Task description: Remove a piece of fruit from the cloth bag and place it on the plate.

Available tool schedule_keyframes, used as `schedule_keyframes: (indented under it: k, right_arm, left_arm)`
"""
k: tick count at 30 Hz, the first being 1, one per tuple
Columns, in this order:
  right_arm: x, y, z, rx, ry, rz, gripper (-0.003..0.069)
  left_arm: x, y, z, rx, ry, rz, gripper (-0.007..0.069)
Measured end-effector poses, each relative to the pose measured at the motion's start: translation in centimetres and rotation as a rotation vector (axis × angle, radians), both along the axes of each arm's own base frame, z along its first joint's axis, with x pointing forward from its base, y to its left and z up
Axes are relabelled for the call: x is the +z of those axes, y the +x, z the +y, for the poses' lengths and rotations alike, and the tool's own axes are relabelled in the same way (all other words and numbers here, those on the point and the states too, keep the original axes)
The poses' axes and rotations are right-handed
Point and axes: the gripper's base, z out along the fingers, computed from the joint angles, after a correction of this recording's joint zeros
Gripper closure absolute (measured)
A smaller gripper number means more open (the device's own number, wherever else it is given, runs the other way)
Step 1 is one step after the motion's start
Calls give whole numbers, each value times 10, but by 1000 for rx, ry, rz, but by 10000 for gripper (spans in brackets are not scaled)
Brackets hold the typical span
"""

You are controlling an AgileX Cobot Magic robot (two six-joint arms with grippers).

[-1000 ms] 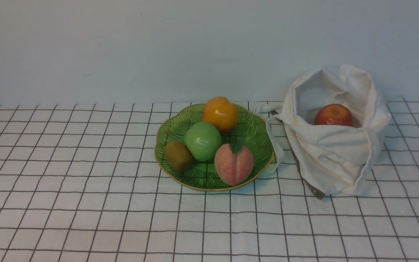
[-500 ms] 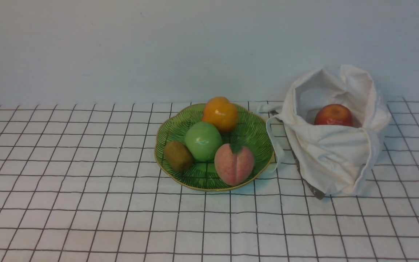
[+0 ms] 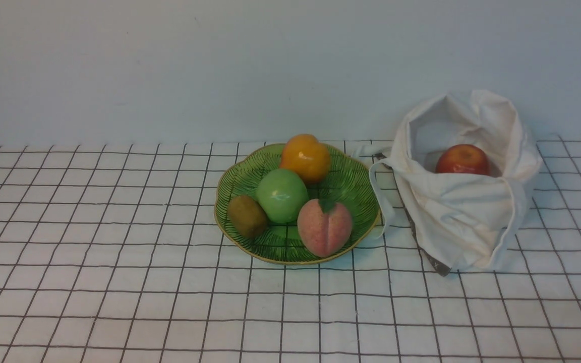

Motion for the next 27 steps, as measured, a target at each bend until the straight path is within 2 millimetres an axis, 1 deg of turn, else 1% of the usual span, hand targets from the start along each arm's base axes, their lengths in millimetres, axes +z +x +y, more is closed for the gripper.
schedule_keyframes:
  k: [6, 27]
  right_arm:
    - [0, 0, -2, -32, -10, -7, 671]
    - [-1, 0, -2, -33, -26, 1, 671]
  left_arm:
    - [0, 0, 0, 0, 0, 0, 632]
    - [0, 0, 0, 0, 0, 0, 632]
